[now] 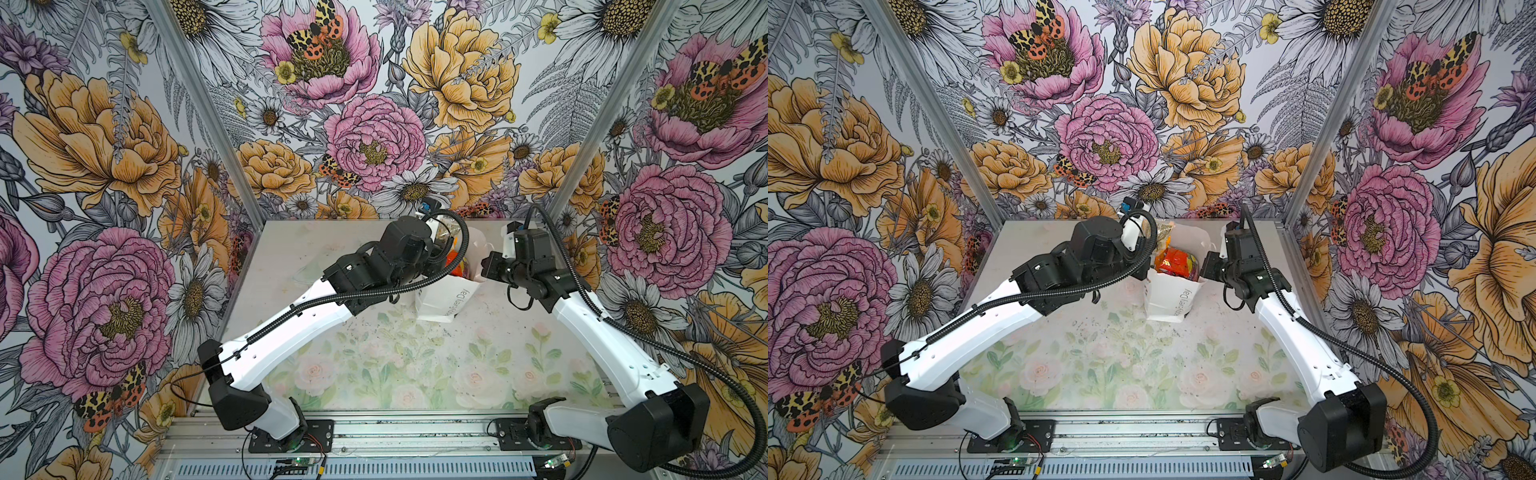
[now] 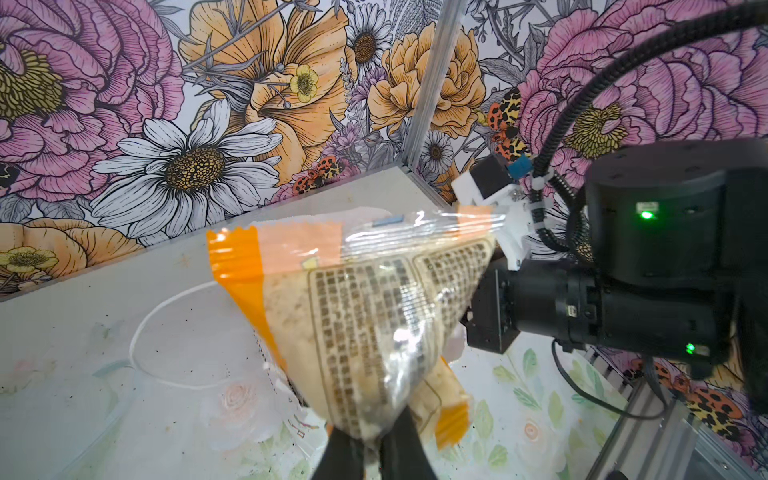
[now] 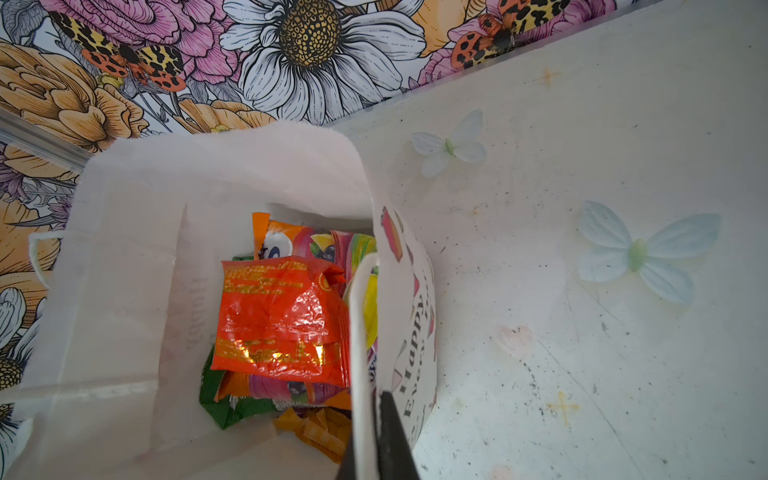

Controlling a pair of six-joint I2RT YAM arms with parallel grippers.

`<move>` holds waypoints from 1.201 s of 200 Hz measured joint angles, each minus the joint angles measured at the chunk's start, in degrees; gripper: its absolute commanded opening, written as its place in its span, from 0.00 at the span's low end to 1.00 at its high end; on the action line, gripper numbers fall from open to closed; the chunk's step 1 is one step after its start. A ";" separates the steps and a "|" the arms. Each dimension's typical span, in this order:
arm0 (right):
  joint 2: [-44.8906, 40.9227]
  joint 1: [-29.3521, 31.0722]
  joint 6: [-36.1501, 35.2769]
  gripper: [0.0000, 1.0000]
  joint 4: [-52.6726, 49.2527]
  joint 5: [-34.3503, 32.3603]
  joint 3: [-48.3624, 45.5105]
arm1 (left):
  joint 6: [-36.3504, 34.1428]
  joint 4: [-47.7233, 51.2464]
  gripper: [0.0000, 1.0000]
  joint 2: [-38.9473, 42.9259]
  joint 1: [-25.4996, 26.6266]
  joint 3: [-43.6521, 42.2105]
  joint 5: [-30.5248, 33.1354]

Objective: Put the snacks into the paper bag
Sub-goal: 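Lift the clear snack pack with the left gripper and carry it over the bag, then lower the clear snack pack into the bag and open the left gripper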

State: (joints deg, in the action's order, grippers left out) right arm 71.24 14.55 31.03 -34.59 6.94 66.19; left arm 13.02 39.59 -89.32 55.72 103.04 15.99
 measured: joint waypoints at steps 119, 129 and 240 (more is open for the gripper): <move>-1.18 0.11 0.00 0.00 -0.48 0.00 -0.81 | -2.12 11.56 0.00 -22.53 -3.91 22.75 -3.74; -1.18 0.11 0.00 0.00 -0.48 0.00 -0.81 | -2.56 12.94 0.00 -24.44 -4.00 24.52 -3.87; -1.25 0.11 0.00 0.00 -0.50 0.00 -0.85 | -6.36 20.70 0.12 -32.09 -3.74 31.17 -1.25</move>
State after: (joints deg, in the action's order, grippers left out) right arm 70.00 14.66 31.03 -35.09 6.94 65.34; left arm 6.66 60.29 -121.40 51.99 134.21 14.74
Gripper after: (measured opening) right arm 0.048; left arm 0.088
